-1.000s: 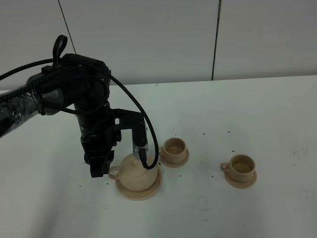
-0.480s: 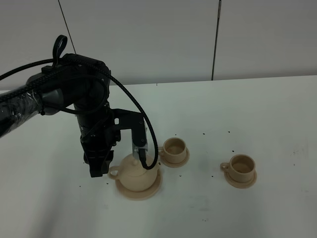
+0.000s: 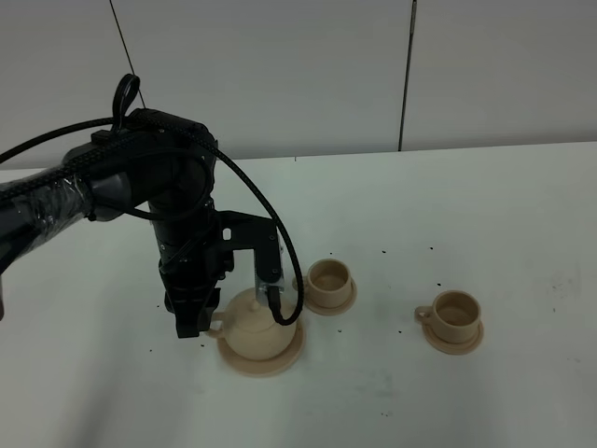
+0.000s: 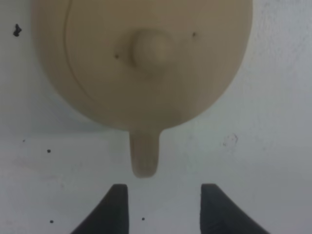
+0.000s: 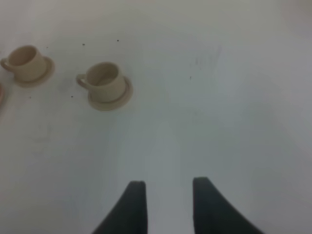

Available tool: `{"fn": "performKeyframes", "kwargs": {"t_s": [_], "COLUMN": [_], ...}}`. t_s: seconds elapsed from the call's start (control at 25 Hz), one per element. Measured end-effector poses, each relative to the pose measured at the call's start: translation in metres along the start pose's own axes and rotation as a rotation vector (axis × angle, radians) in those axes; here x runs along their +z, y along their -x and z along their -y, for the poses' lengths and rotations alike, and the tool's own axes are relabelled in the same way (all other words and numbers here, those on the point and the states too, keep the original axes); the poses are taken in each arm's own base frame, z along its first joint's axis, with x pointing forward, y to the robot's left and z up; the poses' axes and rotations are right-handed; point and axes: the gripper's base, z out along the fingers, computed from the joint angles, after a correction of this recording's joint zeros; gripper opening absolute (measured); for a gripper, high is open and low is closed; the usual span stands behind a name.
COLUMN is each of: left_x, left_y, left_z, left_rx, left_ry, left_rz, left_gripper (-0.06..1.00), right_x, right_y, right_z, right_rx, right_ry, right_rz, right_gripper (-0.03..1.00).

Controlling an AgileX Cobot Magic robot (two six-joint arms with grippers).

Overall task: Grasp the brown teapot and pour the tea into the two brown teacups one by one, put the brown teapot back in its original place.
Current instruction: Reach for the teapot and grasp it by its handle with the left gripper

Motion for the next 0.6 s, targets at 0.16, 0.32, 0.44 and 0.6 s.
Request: {"fn": "performKeyframes", "kwargs": {"t_s": [0.16, 0.32, 0.44, 0.6], "left_x": [0.001, 0.007, 0.013, 0.016], "left_y": [0.0, 0.001, 0.003, 0.003], "left_z": [0.0, -0.001, -0.002, -0.003], "left_rx": [0.001, 0.0, -0.005, -0.006], "left_ry": [0.0, -0.011, -0.025, -0.031], "left_rz": [-0.001, -0.007, -0.014, -0.017], "left_gripper": [0.42, 0.42, 0.42, 0.42], "right_x": [0.0, 0.0, 0.0, 0.0], "right_y": [0.0, 0.0, 0.0, 0.0], "right_z": [0.0, 0.0, 0.0, 0.0], "right_rx": [0.001, 0.001, 0.001, 0.001], "right_ry": [-0.001, -0.001, -0.001, -0.001], "right_rz": [0.0, 0.0, 0.0, 0.0], "right_gripper": [0.23, 0.23, 0.23, 0.23]}}
